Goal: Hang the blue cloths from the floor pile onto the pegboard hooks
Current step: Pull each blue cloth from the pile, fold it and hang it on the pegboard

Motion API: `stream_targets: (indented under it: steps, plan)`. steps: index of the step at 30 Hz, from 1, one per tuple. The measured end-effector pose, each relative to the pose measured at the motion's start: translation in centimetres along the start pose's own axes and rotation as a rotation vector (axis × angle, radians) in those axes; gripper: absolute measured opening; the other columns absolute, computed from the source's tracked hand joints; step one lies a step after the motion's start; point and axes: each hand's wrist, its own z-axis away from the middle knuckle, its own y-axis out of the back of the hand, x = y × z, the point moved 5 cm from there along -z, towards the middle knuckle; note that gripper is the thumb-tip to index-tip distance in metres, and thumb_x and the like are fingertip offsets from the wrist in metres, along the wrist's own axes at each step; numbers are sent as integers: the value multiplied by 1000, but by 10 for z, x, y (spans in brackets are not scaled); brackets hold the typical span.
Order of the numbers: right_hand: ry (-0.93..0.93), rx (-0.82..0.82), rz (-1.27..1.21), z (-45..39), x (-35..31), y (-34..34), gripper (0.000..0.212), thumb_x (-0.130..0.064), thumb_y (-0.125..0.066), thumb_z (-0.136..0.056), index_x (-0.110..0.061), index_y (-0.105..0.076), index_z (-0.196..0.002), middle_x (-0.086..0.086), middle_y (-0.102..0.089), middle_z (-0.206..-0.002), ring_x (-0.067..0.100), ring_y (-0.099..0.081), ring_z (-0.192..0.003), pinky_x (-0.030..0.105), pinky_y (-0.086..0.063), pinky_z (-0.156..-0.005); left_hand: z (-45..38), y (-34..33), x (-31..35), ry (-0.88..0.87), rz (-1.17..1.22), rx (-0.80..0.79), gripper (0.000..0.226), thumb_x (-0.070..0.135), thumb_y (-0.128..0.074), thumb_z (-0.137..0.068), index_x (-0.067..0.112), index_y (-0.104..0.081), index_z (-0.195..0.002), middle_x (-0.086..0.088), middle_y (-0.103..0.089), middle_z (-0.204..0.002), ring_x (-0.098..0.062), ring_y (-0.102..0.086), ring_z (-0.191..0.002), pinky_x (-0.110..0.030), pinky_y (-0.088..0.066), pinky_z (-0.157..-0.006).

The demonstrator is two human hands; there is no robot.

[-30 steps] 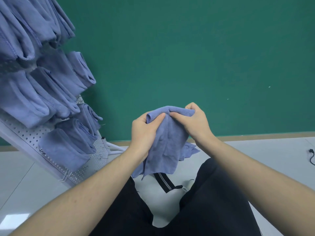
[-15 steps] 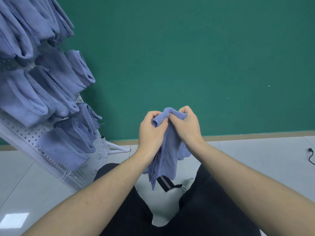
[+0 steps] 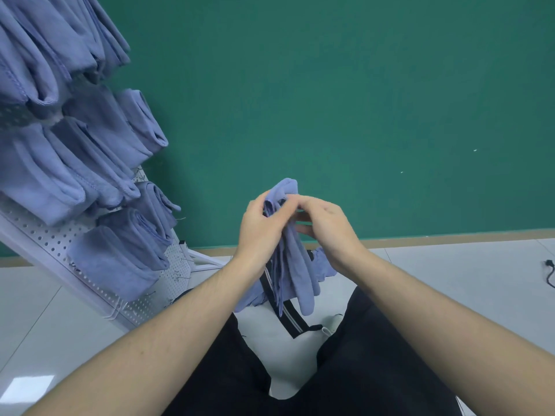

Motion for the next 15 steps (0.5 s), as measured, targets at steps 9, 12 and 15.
stream_targets:
  steps: [9,12,15]
  plan:
    - [77,92,71,-15,16,31,37,-21,-78,-86,-25,-53,-114,-1,-66,-101,13,-64,-89,32,-56,-87,-5,-3,3,84,106,-124,14,25,-56,-102,21,-66,-111,1,-74,-113,-10,-69,-102,-29,-54,-90]
    - [-1,-71,140,-11,30,29,43,-30,-81,-83,-24,-59,-119,-5,-71,-117,8,-68,-108,29,-53,-92,-8,-4,7,135,174,-188,20,27,-52,-104,17,-64,-116,-7,-71,-122,-16,-67,-106,-38,-50,-101]
    - [-43,-151,189,-6,37,24,37,-35,-81,-83,-24,-65,-114,-6,-75,-109,13,-71,-105,35,-57,-91,-11,-3,10,181,321,-215,26,30,-49,-105,15,-60,-123,-5,-71,-120,-13,-68,-105,-35,-52,-99]
